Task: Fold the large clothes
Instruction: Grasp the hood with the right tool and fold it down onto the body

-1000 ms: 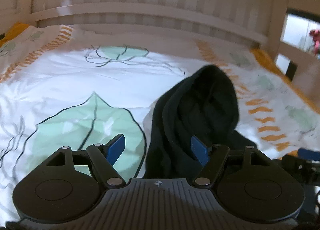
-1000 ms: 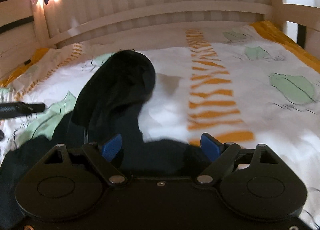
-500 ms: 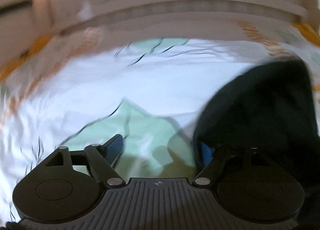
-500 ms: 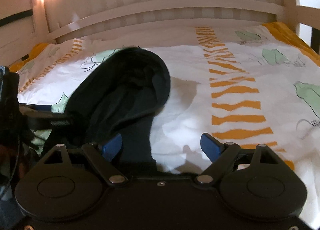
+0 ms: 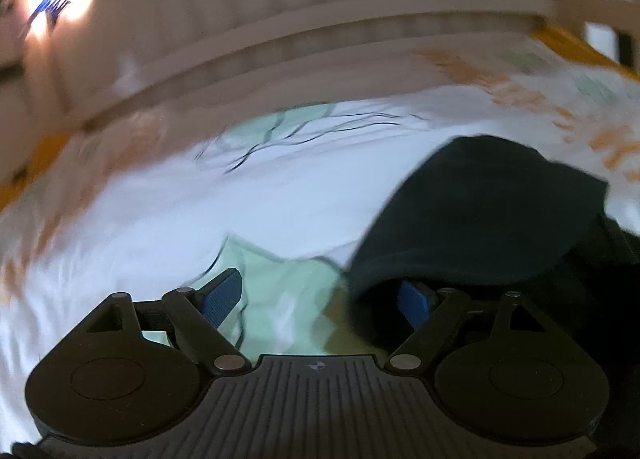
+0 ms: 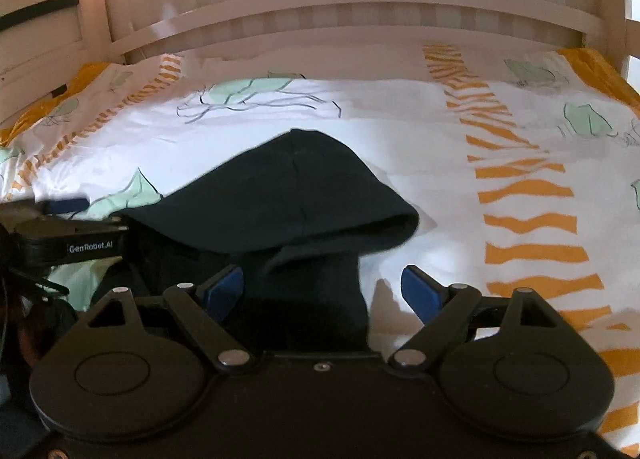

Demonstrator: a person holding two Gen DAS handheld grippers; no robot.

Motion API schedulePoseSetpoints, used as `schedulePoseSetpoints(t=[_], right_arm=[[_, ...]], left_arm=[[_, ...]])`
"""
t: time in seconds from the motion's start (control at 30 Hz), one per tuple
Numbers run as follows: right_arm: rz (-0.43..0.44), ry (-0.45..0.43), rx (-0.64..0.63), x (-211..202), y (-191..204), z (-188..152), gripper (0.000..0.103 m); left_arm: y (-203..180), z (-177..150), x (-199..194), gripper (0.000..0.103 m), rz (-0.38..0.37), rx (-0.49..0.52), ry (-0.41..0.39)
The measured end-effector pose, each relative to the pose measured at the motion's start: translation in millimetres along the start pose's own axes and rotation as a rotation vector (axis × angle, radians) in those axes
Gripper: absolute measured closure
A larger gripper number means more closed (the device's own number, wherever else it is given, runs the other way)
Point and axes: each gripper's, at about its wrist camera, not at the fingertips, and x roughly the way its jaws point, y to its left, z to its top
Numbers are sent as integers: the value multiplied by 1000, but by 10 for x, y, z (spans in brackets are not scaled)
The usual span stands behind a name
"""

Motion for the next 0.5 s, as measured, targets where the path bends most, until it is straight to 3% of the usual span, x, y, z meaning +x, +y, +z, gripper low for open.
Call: schedulePoseSetpoints(t=[0.1, 0.2, 0.37, 0.43, 0.5], right_arm=[[-3, 14, 24, 29, -57, -11, 16], [-5, 18, 32, 83, -54, 55, 16], [-17, 56, 8, 269, 23, 154, 15], [-27, 67, 12, 345, 30, 161, 15], [-46, 71, 9, 401, 40, 156, 15]], left_arm=[[-148, 24, 63, 21, 20, 74, -1], [-104, 59, 151, 21, 42, 26, 5], [368, 97, 239, 21, 77, -244, 30], [567, 69, 247, 20, 24, -358, 44], [639, 26, 254, 20, -9, -390, 48]])
